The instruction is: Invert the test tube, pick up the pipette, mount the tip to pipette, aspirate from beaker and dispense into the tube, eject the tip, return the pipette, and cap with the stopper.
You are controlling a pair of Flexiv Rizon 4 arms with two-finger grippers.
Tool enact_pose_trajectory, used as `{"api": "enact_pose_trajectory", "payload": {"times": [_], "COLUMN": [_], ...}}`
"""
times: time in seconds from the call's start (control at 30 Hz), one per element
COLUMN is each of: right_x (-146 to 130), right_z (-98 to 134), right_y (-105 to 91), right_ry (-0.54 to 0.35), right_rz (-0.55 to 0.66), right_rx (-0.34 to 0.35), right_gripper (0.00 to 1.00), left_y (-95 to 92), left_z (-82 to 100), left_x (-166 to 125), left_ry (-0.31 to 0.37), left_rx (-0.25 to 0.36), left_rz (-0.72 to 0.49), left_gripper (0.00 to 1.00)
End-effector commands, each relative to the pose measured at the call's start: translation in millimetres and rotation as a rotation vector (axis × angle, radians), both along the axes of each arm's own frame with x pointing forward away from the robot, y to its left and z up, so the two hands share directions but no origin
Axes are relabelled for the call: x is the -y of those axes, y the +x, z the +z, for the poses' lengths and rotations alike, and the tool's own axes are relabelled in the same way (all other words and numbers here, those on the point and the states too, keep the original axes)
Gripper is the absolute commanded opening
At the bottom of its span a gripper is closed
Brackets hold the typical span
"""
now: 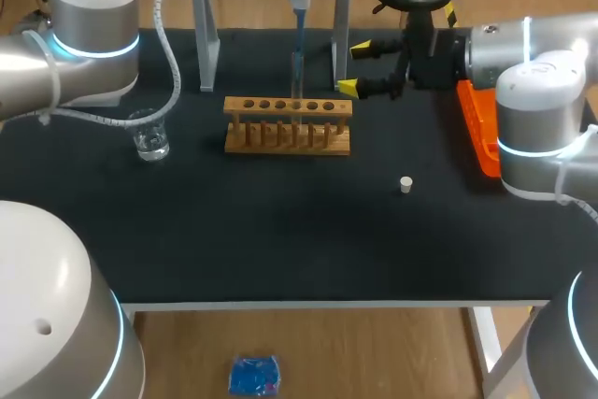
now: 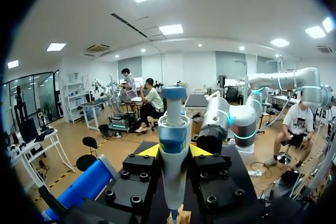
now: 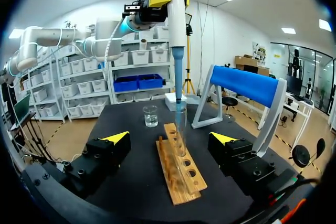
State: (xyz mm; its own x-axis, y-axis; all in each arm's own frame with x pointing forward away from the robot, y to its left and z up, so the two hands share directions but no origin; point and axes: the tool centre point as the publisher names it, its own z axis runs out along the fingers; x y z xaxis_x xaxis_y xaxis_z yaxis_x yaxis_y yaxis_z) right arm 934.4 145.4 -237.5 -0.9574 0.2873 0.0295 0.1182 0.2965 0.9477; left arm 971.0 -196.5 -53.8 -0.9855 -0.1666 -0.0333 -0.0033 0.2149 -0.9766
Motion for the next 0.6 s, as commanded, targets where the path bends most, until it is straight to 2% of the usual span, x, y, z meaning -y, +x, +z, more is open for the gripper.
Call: {"api": "enact_pose_trajectory", "payload": {"times": [0.03, 0.6], "right_x": [0, 0], "right_z": [0, 0], "right_y": [0.3, 0.3], "right_ry": [0.0, 0.0], "right_rz": [0.001, 0.001], "right_rx": [0.0, 0.0], "right_gripper": [1.0, 1.0], "left_y": [-1.6, -3.3], "left_z": [5.3, 16.5], "left_x": [-2, 0], "left_ry": [0.007, -0.02], "left_rx": [-0.007, 0.022], "left_rz": [0.0, -0.003], "left_gripper": [0.0, 0.0]}}
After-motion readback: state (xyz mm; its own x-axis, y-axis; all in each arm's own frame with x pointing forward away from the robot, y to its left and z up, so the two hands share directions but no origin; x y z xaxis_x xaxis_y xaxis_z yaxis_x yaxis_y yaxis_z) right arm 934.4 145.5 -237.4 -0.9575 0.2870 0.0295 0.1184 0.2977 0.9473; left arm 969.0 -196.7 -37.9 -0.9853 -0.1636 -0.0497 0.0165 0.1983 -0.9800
